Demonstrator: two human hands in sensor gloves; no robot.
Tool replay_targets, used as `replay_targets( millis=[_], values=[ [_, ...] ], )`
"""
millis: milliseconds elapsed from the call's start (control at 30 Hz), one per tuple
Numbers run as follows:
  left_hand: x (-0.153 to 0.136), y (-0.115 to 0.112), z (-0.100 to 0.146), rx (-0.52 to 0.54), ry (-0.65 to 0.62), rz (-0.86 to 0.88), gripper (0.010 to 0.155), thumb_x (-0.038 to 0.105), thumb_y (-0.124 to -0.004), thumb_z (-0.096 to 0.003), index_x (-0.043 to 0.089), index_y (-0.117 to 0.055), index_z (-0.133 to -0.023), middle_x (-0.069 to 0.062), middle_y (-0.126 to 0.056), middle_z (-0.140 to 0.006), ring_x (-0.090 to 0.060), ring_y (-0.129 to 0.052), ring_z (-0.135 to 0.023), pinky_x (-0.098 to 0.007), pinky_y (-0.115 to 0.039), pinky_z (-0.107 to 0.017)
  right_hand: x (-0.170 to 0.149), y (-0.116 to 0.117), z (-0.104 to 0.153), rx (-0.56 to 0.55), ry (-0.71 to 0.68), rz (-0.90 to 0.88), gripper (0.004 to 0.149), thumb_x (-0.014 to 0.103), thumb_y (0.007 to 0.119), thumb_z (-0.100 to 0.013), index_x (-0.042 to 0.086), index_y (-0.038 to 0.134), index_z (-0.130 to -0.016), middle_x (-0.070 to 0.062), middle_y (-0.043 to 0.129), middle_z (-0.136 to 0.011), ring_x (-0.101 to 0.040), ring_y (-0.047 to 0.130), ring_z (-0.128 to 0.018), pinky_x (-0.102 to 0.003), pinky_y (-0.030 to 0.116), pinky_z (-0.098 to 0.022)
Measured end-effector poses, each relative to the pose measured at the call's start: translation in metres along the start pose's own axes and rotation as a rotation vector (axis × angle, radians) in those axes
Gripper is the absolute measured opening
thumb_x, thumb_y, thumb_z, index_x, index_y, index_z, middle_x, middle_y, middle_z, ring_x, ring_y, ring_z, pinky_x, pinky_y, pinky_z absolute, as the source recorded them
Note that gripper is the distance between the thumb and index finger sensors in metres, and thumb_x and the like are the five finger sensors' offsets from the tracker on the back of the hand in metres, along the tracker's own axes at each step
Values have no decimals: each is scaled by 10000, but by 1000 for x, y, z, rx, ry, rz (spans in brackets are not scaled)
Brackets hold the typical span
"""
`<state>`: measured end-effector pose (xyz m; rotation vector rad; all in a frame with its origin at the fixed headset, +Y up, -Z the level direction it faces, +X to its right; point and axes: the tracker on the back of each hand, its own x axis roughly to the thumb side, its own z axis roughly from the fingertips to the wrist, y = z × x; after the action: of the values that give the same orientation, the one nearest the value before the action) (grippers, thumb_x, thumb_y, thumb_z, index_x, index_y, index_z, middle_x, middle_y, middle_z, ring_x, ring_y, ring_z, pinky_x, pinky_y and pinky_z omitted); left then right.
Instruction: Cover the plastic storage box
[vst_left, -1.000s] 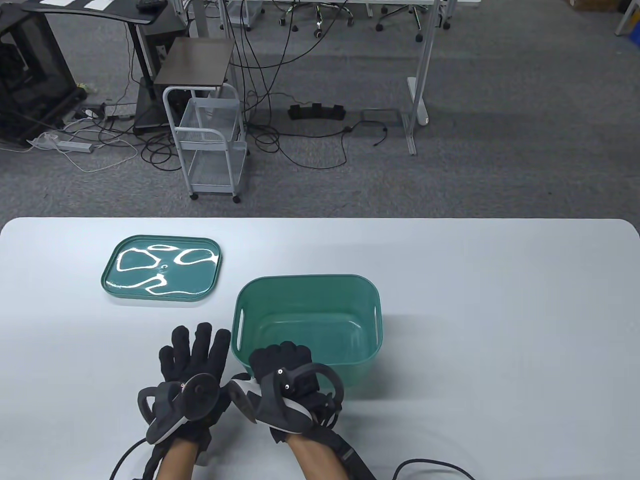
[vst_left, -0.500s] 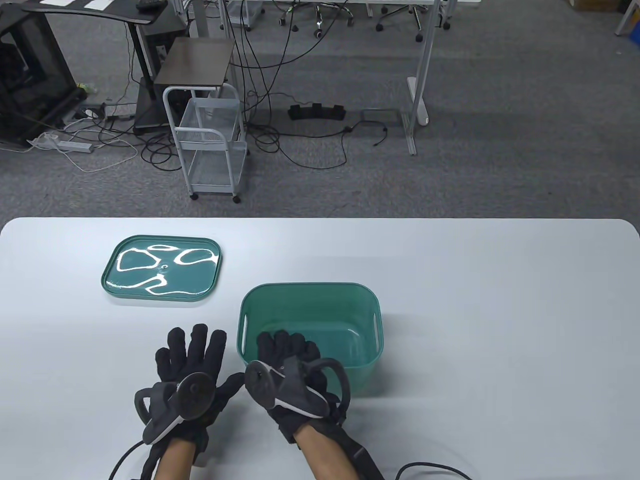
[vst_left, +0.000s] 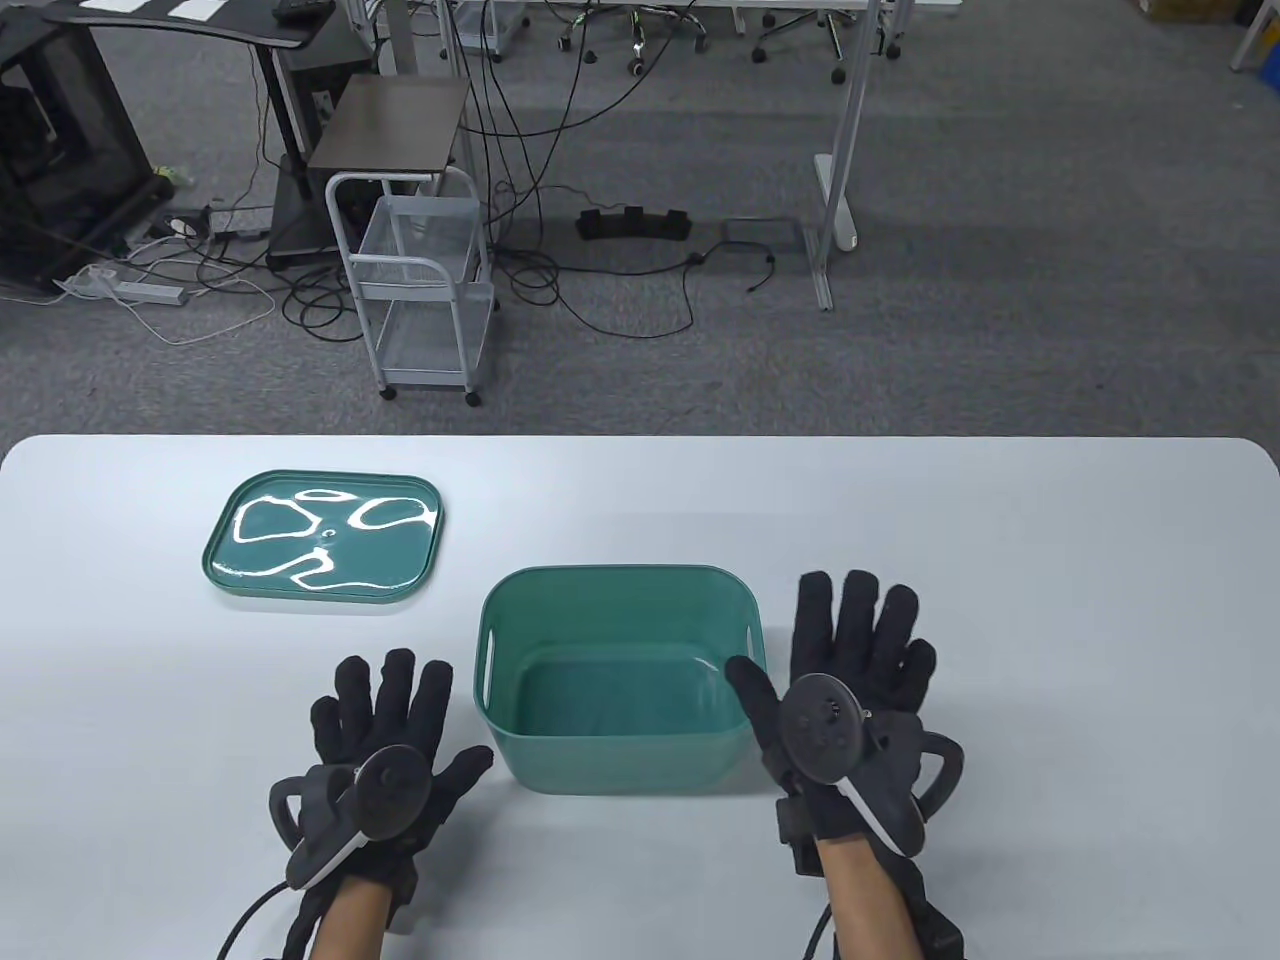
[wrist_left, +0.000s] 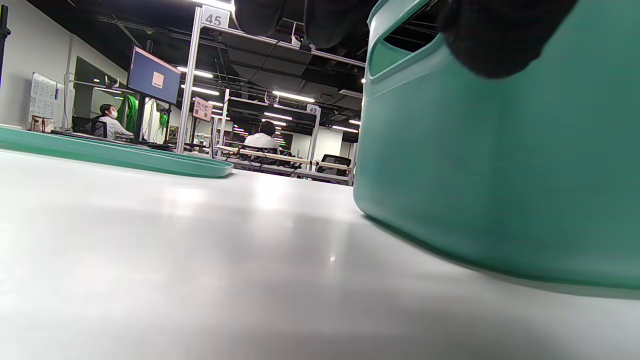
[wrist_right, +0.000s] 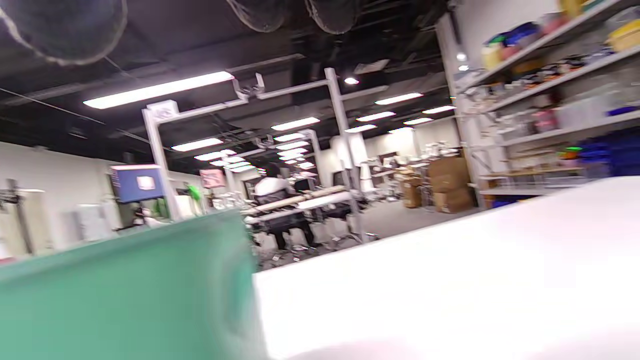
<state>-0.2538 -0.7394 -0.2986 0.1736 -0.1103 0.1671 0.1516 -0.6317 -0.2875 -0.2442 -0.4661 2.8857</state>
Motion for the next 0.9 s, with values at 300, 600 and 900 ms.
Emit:
replay_targets(
  millis=[300,600,900],
  values=[
    [-2,-1,0,-3,11,-13,893,717,-718,-463,316,-403,-1197,-93,-317,-1288,-518,-181,-1149,-724,-218,-754,-55,69,21,37,107,-52,922,720,605,-469,217,297,-1178,-183,251,-1274,-473,118,-1134,-703,247,-748],
    [-11,0,-1,-4,46,-25,889,717,-715,-466,318,-402,-1197,-92,-317,-1288,-515,-183,-1150,-722,-220,-755,-56,73,29,32,56,-47,926,725,601,-468,196,321,-1175,-198,310,-1264,-488,190,-1128,-698,292,-741],
    [-10,10,-10,-1,70,-94,898,736,-704,-463,317,-408,-1200,-104,-326,-1291,-514,-188,-1157,-723,-227,-760,-53,76,31,39,3,-26,923,719,603,-472,174,336,-1169,-203,348,-1253,-492,231,-1121,-687,318,-737]
  ],
)
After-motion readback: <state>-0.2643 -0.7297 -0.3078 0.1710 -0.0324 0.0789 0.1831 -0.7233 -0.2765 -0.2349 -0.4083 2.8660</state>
